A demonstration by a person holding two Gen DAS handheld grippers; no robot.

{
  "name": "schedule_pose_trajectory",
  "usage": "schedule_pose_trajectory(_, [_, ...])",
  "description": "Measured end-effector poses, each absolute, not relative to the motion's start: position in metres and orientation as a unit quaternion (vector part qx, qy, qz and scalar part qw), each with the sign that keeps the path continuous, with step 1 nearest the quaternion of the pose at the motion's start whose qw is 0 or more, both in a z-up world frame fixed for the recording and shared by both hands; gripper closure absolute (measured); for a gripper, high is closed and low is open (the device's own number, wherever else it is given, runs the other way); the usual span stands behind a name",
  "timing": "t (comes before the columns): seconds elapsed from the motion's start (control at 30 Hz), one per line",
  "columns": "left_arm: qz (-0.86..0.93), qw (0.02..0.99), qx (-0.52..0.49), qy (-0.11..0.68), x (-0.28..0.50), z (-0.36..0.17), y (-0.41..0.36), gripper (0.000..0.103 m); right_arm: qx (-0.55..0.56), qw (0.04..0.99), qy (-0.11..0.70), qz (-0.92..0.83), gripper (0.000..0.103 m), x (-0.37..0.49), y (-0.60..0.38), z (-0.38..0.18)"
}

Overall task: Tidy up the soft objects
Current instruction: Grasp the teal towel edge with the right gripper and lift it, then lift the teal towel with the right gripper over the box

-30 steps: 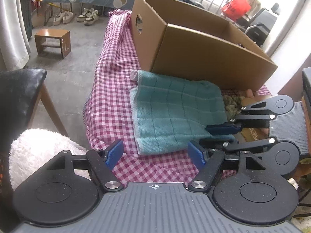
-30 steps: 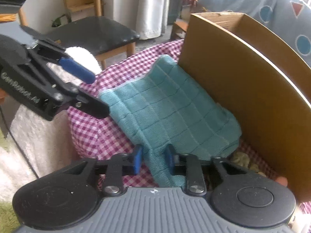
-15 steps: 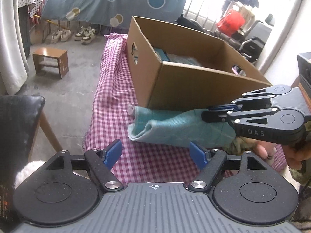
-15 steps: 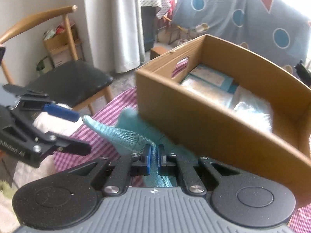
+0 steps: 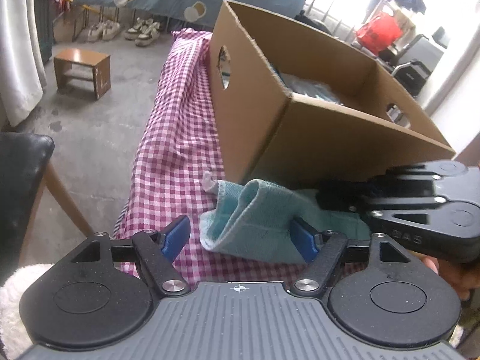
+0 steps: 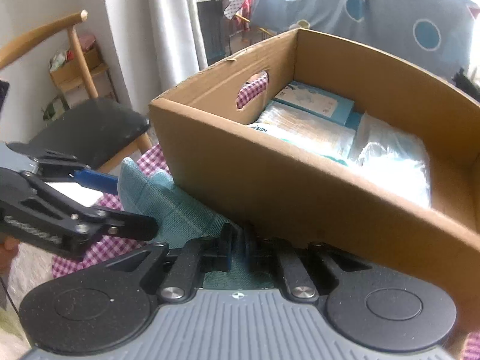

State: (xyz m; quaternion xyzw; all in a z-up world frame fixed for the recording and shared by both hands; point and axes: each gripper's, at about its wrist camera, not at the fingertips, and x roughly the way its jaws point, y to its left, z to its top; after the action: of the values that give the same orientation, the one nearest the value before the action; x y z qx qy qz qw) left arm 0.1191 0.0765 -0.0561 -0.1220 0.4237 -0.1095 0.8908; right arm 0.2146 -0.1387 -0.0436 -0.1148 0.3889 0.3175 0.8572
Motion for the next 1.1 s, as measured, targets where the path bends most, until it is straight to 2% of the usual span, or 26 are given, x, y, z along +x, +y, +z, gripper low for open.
schedule_pose_trajectory(0.13, [-0.114,0.886,-0.131,0.429,0.124,-0.059,0.078,0.038,-0.057,0.862,0.4,0.307,0.082,0.219,-0.158,-0.037])
schedule_pose_trajectory(0.2, [-0.117,0.886,-0.13,0.43,0.124,-0.059,0.079,0.039,-0.02,0.861,0.407,0.303,0.069,0.221,-0.174,-0.031])
schedule_pose_trajectory(0.27, [-0.123,0.885,-0.129,0.431,0.125,-0.059,0.078,0.039,0.015,0.857,0.416,0.303,0.032,0.223,-0.19,-0.025])
schedule_pose_trajectory(0.3, [-0.124,0.883,-0.128,0.434,0.126,-0.06,0.079,0.039,0.024,0.855,0.418,0.306,0.029,0.223,-0.197,-0.023])
schedule_pose_trajectory(0.4, [-0.135,0.879,-0.127,0.438,0.131,-0.061,0.079,0.039,0.017,0.853,0.425,0.302,0.029,0.224,-0.204,-0.019])
schedule_pose_trajectory(0.5, [-0.143,0.877,-0.129,0.44,0.134,-0.063,0.079,0.045,-0.006,0.844,0.442,0.303,0.03,0.231,-0.2,-0.025])
schedule_pose_trajectory(0.7, [-0.146,0.88,-0.131,0.433,0.133,-0.063,0.076,0.06,0.01,0.798,0.516,0.311,0.034,0.256,-0.196,-0.049])
schedule_pose_trajectory(0.73, [-0.148,0.879,-0.133,0.433,0.133,-0.063,0.076,0.065,0.016,0.793,0.523,0.313,0.034,0.259,-0.196,-0.052])
schedule_pose_trajectory(0.9, [-0.147,0.879,-0.137,0.433,0.132,-0.064,0.075,0.077,0.019,0.77,0.542,0.337,0.034,0.269,-0.191,-0.061])
schedule_pose_trajectory(0.93, [-0.148,0.879,-0.139,0.432,0.131,-0.063,0.075,0.082,0.018,0.768,0.541,0.341,0.039,0.27,-0.19,-0.062])
schedule_pose_trajectory(0.97, [-0.149,0.878,-0.141,0.432,0.131,-0.063,0.076,0.084,0.015,0.766,0.542,0.346,0.05,0.27,-0.187,-0.062])
schedule_pose_trajectory(1.0, [-0.148,0.878,-0.143,0.432,0.13,-0.063,0.077,0.084,0.013,0.765,0.54,0.35,0.053,0.269,-0.185,-0.062])
schedule_pose_trajectory(1.07, [-0.144,0.877,-0.148,0.434,0.128,-0.062,0.079,0.086,0.003,0.765,0.534,0.36,0.068,0.266,-0.179,-0.062])
schedule_pose_trajectory(1.1, [-0.141,0.877,-0.15,0.435,0.127,-0.062,0.081,0.086,-0.001,0.765,0.532,0.364,0.068,0.266,-0.176,-0.061])
